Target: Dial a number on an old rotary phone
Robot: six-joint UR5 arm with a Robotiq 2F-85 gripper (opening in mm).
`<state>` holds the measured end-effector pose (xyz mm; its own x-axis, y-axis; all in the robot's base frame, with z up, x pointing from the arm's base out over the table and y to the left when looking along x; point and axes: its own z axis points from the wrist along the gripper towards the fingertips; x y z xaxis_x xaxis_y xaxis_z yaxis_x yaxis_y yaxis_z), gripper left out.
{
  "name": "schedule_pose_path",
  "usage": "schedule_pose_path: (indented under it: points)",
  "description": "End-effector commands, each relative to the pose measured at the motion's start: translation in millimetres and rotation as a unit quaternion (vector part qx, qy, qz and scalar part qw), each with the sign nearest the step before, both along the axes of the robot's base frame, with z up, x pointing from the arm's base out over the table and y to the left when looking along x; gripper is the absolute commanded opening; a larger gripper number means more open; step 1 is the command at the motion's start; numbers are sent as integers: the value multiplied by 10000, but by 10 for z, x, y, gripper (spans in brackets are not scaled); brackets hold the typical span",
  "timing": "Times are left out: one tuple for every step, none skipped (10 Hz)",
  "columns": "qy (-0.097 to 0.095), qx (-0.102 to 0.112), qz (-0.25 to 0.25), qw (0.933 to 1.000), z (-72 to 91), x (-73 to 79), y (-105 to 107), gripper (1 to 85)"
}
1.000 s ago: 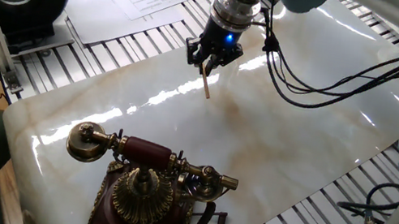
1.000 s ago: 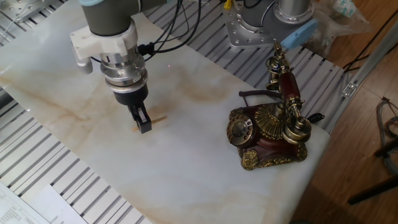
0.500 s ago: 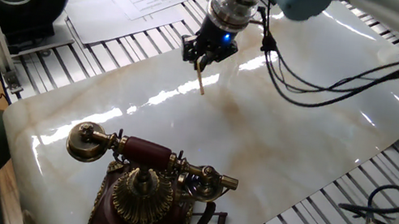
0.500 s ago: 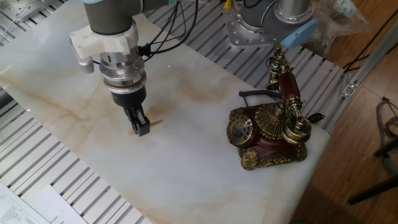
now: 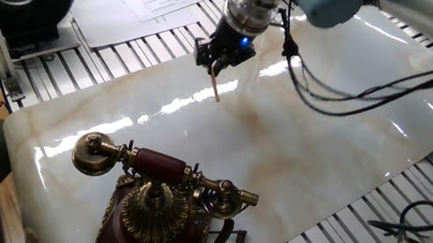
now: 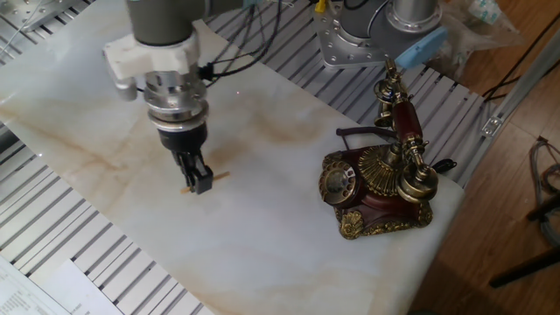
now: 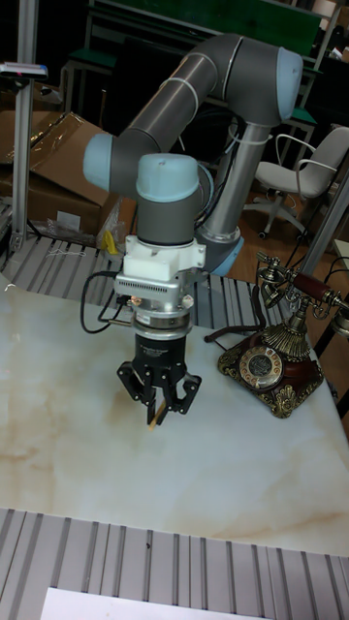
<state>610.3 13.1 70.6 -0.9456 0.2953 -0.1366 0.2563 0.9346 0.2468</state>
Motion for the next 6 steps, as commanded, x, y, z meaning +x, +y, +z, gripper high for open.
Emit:
schedule_pose_path:
  points:
    - [70,15,648,9979,13,-28,-94,10]
    - [77,107,659,9977,23,-36,-47,10]
    - [173,241,553,9980,31,-75,7,10]
    - [109,49,425,9990,25,-88,-42,10]
    - [45,-67,186,9998,65,-189,79,10]
    - [-14,-111,-32,9999,105,-264,263,10]
